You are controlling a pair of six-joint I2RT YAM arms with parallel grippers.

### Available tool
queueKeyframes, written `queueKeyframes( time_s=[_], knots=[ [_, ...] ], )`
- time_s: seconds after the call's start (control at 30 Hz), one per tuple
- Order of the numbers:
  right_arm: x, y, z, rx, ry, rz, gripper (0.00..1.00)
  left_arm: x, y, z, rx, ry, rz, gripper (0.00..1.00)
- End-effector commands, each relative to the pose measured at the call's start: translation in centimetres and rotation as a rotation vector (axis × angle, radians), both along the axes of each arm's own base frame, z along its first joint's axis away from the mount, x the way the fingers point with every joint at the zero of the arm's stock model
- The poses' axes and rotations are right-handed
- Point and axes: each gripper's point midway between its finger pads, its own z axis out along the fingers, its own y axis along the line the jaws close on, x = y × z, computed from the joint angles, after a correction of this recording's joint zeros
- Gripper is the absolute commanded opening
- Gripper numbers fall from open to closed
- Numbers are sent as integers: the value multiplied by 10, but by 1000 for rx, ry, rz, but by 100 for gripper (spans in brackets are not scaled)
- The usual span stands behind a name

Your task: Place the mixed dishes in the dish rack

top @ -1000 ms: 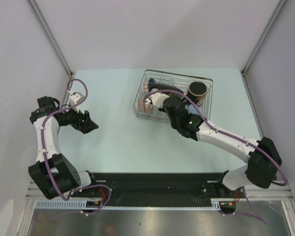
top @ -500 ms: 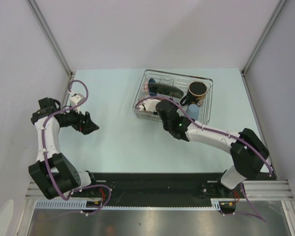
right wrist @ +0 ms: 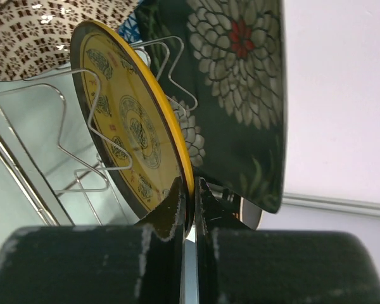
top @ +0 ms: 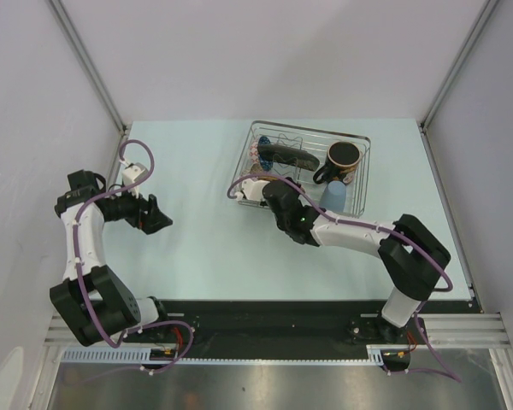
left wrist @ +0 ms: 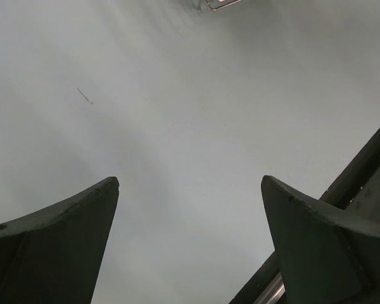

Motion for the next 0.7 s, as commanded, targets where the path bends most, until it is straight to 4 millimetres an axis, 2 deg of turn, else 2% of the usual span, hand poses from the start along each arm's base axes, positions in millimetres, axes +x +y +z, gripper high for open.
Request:
queueKeyframes(
  time_s=[0.0,0.2,0.3,0.33,0.4,0.43,0.5,0.53,0.63,0.67],
  knots=[
    [11,0,8,65,-49,-34,0,2,-3,5,-19,-36,-13,100],
    [14,-9,-5,81,-25,-83,0,1,-3,5,-17,-35,-12,100],
    [14,-12,-8,113,-11,-107,6,1,-3,6,-14,-35,-12,100],
    [13,-13,-8,119,-7,-114,15,1,-3,6,-17,-35,-12,100],
    [13,-16,-9,146,1,-129,22,1,-3,7,-14,-35,-13,100],
    [12,-17,-9,151,7,-132,31,1,-3,7,-14,-36,-13,100],
    [11,-17,-9,170,10,-139,40,0,-3,8,-13,-37,-13,100],
    [10,-18,-8,176,7,-147,50,0,-3,9,-10,-42,-14,100],
    [7,-20,5,215,-16,-164,64,-1,-4,13,-10,-47,-13,100],
    [5,-21,16,236,-35,-170,68,0,-4,16,-10,-54,-11,100]
  ],
)
